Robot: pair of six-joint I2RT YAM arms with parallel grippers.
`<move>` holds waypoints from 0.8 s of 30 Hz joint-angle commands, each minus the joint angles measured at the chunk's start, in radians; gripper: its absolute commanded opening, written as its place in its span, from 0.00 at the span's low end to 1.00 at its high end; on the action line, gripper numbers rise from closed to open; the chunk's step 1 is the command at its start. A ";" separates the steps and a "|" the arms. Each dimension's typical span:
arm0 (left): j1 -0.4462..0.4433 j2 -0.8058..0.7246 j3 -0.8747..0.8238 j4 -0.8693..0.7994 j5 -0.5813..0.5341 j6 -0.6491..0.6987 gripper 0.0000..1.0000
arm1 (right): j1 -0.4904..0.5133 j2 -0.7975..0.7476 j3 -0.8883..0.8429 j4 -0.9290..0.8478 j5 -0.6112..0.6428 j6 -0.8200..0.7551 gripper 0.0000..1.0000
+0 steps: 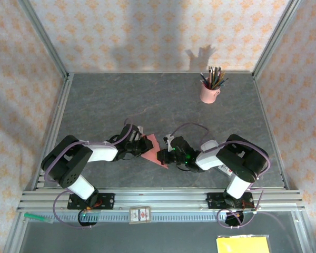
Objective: Fold a paper plane with a square sheet of paper (pick it up from the middle)
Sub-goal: Fourth fold the wing at the center of the table.
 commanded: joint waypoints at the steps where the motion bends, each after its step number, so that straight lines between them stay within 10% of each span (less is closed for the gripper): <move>1: 0.017 -0.003 -0.018 -0.006 -0.026 0.033 0.08 | -0.006 0.038 -0.001 -0.090 0.022 0.021 0.04; 24: -0.012 -0.064 -0.002 0.125 0.046 0.008 0.22 | -0.006 0.047 0.036 -0.157 0.026 0.070 0.03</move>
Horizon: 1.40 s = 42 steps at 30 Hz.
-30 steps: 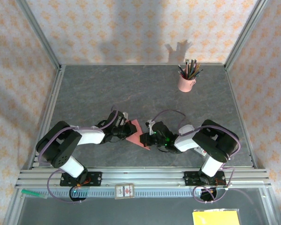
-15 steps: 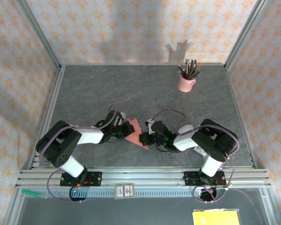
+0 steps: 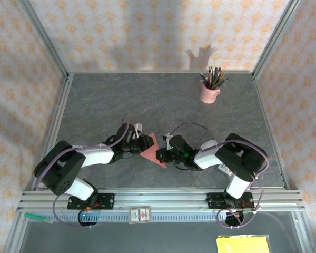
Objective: Fold a paper plane with a square sheet of paper (pick it up from the middle)
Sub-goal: Fourth fold the wing at the center of the table.
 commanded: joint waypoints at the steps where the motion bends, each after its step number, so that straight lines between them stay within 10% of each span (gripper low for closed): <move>1: -0.013 0.027 0.033 0.051 0.017 0.005 0.22 | -0.005 0.029 -0.003 -0.121 0.031 0.014 0.03; 42: 0.063 0.140 -0.031 0.004 -0.052 0.104 0.21 | -0.006 0.049 0.018 -0.147 0.038 0.018 0.05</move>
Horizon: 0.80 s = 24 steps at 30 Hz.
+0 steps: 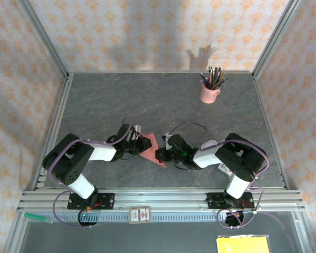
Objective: Fold a paper plane with a square sheet of paper (pick it up from the middle)
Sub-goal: Fourth fold the wing at the center of the table.
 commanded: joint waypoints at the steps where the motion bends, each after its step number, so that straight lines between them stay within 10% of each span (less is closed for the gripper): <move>1: 0.014 0.031 -0.026 -0.015 -0.042 0.036 0.20 | -0.005 0.044 -0.006 -0.104 0.034 0.011 0.05; 24: 0.020 0.047 -0.050 -0.014 -0.053 0.053 0.20 | -0.005 -0.094 -0.023 -0.114 0.023 0.033 0.14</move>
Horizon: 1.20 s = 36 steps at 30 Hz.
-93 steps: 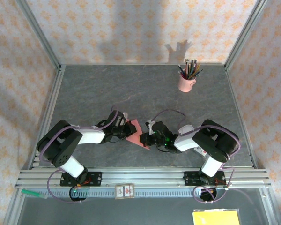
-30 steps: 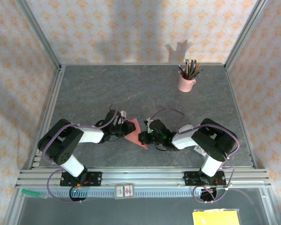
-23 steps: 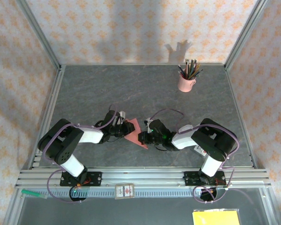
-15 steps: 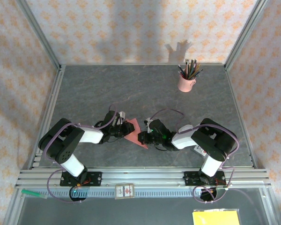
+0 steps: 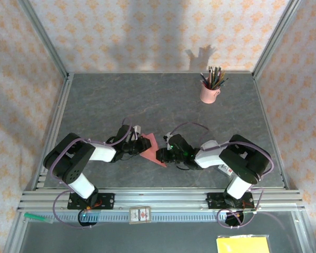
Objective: Fold a paper plane with a square sheet of paper (pick it up from the middle)
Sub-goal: Fourth fold the wing at the center of the table.
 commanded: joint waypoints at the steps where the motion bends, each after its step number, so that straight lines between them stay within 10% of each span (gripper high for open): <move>1: 0.016 0.033 -0.027 -0.066 -0.051 0.036 0.19 | -0.006 -0.044 -0.019 -0.041 0.026 0.011 0.14; 36: 0.021 0.029 -0.023 -0.086 -0.057 0.050 0.19 | -0.005 -0.196 -0.043 -0.165 0.061 -0.047 0.19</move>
